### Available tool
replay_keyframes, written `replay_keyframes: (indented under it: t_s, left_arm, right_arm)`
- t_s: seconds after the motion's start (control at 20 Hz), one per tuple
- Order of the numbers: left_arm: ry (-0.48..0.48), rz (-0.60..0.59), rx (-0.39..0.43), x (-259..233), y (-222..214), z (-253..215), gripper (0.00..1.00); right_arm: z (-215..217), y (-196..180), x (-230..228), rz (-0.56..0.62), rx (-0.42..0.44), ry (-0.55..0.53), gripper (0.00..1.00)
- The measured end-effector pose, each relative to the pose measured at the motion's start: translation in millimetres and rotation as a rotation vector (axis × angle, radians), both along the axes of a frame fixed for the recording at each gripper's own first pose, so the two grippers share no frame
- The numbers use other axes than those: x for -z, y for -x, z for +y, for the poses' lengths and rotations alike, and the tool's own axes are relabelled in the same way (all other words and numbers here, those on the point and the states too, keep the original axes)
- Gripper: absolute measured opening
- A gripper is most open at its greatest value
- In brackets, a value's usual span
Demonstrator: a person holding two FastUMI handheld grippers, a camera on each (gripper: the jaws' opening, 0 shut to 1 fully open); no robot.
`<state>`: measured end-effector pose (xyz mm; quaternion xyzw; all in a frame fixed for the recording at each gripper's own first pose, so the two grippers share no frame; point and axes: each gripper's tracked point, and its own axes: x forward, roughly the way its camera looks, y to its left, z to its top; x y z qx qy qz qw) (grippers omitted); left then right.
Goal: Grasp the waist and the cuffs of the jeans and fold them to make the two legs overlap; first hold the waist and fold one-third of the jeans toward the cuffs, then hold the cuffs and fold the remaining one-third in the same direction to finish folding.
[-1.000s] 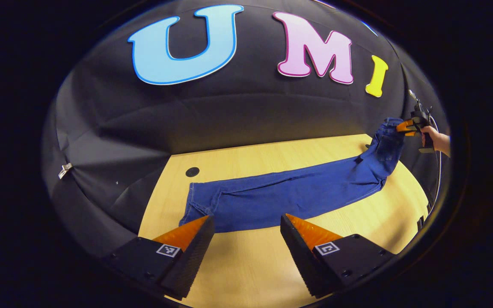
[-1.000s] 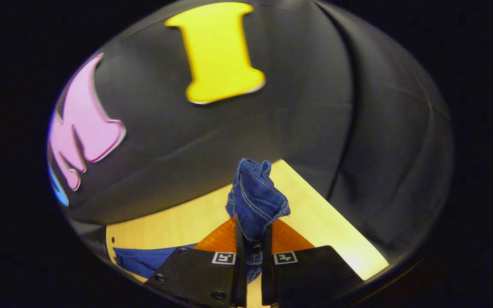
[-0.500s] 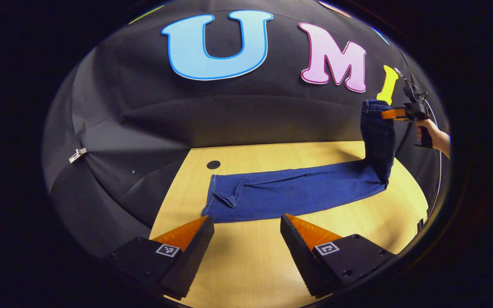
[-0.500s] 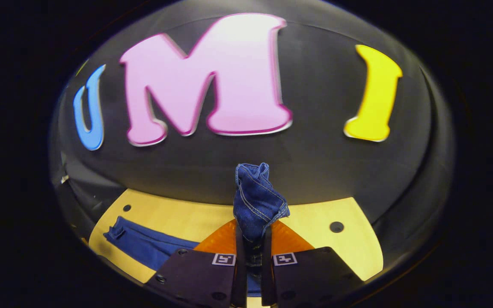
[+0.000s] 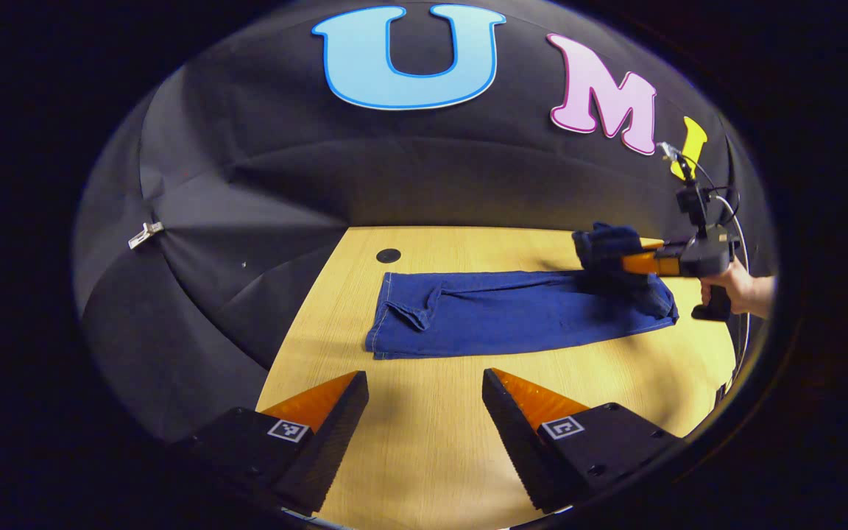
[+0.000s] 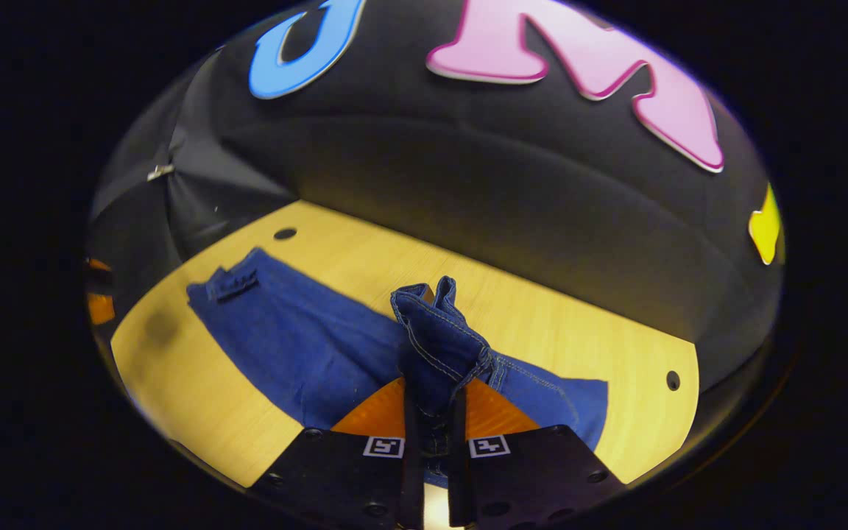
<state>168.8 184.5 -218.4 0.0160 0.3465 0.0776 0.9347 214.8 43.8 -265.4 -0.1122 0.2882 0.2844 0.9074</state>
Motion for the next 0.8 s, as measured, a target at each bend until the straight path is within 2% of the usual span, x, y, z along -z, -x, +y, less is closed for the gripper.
replay_keyframes:
  t_s: [0.25,0.3,0.35,0.4,0.5,0.6,0.8]
  left_arm:
    - [0.011,0.023,-0.015,7.8,-6.7,2.3,0.99]
    - [0.02,0.026,-0.016,12.0,-6.5,4.1,0.98]
    - [0.032,0.036,-0.019,15.9,-9.1,4.8,0.99]
    - [0.047,0.05,-0.024,22.4,-11.5,5.8,0.99]
    - [0.09,0.095,-0.042,35.5,-24.3,5.6,0.99]
    - [0.114,0.148,-0.056,47.7,-38.0,9.8,0.99]
    - [0.143,0.258,-0.137,63.0,-64.6,40.7,0.99]
  right_arm:
    - [14.6,17.9,36.1,0.053,-0.082,0.043,0.19]
    - [20.3,26.6,39.5,0.072,-0.111,0.036,0.41]
    - [27.0,36.2,37.8,0.096,-0.151,0.006,0.33]
    - [38.0,46.7,33.6,0.138,-0.196,-0.052,0.33]
    - [52.1,79.3,11.9,0.232,-0.266,-0.167,0.66]
    - [49.0,85.3,-19.1,0.207,-0.304,-0.216,0.98]
    - [19.8,84.8,-75.3,0.124,-0.354,-0.291,1.0]
